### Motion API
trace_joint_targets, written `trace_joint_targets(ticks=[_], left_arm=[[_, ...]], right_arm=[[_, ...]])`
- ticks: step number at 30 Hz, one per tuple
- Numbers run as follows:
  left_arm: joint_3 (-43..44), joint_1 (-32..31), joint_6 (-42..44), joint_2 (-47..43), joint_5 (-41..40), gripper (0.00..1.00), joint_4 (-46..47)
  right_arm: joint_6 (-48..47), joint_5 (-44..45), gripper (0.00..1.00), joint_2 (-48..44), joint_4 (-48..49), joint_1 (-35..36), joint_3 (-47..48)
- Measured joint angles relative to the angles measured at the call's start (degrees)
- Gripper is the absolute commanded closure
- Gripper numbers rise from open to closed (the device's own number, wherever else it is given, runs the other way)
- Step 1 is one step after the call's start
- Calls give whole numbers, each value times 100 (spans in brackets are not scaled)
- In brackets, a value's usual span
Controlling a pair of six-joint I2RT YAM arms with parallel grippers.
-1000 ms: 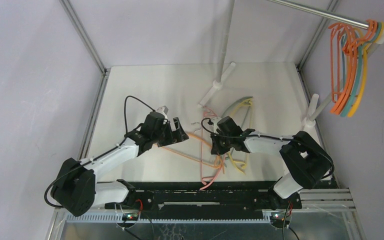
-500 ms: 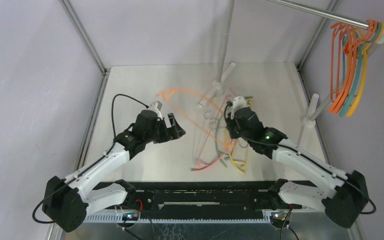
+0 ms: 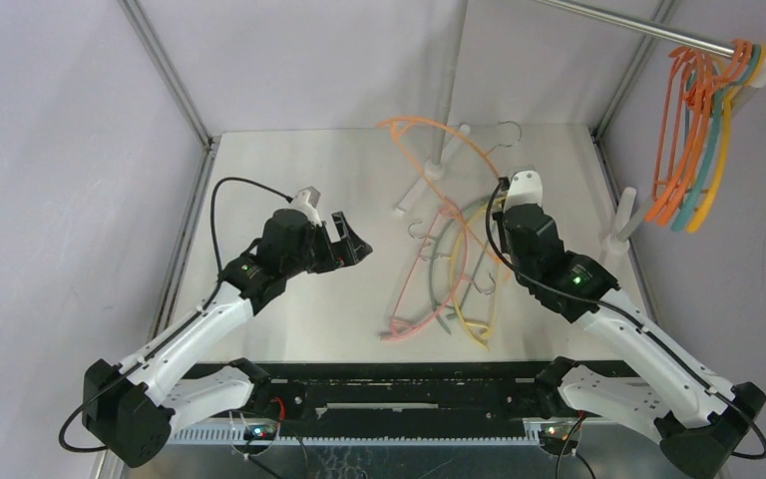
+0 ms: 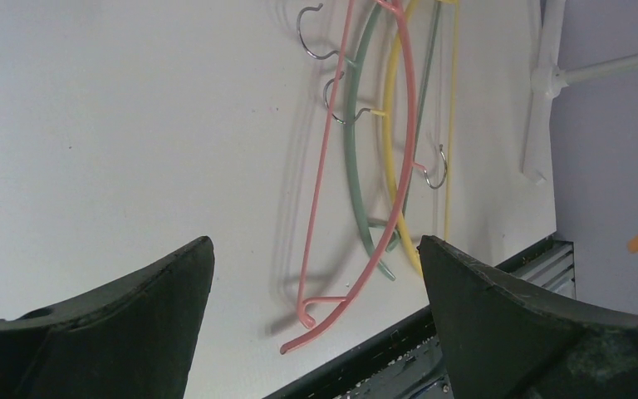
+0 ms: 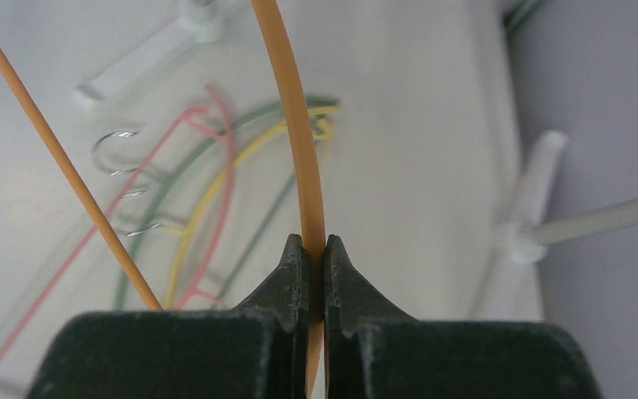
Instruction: Organize the hangers
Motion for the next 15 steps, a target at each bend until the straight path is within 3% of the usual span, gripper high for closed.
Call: trace_joint_targets(ticks=[6,15], left_arm=[[0,0,79,4,66,3,-9],[0,0,313,11,184,3,-92]], right_arm=[[-837,1172,100,-83,-118,0,463],[-1764,2420,100,-918,-94,-2,601]])
